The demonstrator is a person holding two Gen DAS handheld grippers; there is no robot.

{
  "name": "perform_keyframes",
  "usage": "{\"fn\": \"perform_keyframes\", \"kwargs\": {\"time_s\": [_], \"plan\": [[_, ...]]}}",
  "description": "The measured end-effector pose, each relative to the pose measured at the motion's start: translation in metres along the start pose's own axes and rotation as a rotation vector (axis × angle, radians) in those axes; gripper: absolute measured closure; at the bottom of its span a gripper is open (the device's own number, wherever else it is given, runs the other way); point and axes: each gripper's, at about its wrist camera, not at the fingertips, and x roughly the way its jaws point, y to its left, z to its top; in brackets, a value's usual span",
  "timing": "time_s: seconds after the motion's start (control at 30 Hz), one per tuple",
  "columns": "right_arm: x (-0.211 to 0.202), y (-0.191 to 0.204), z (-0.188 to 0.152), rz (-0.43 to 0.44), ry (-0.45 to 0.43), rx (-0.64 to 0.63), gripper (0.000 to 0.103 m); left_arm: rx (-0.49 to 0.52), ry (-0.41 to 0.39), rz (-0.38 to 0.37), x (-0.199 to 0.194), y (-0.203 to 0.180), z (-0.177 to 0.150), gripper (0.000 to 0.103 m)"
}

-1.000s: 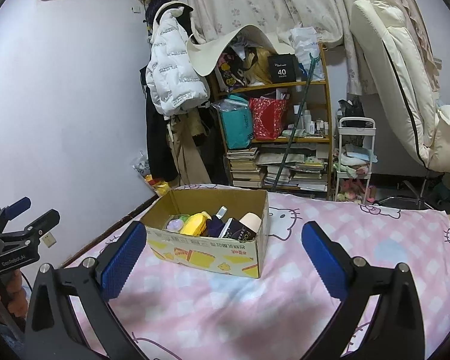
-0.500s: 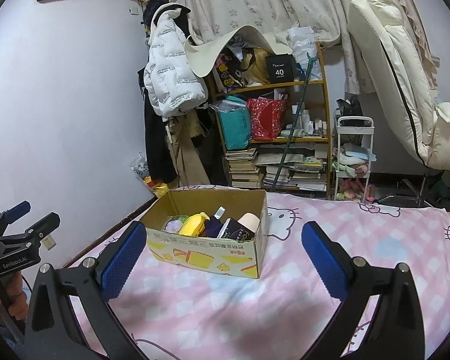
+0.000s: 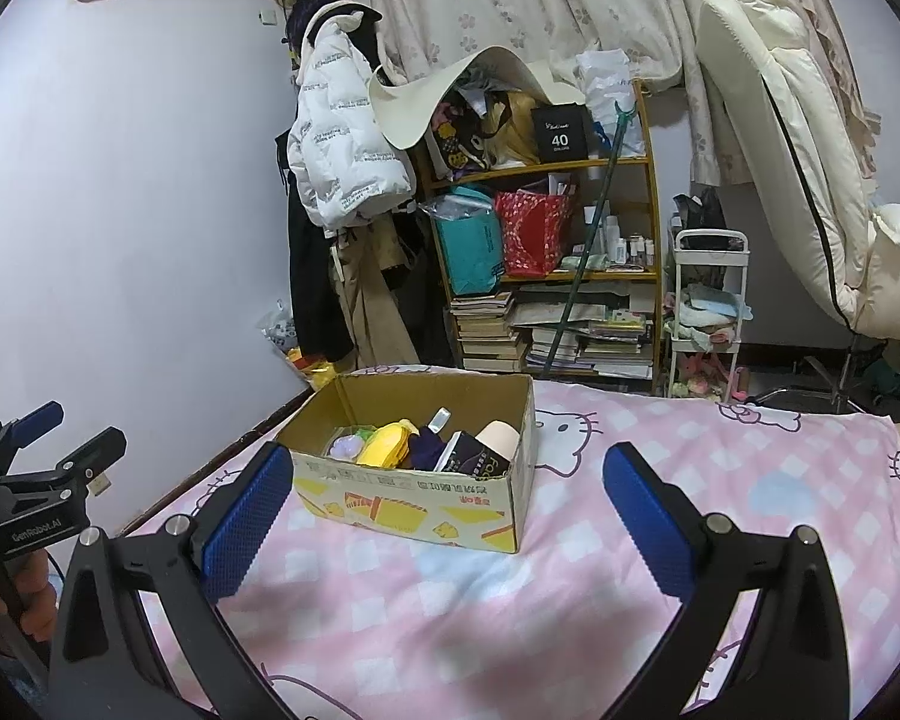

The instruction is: Organize soft objects

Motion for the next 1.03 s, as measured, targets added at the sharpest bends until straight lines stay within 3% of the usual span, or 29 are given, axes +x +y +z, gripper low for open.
{"fn": "perform_keyframes", "kwargs": {"time_s": [1.03], "plan": [[-0.0019, 0.0013, -0.0001, -0.004, 0.003, -0.001, 0.000, -0.002, 0.022, 0.007, 0.0071, 0.0036, 0.0020, 0.001]]}}
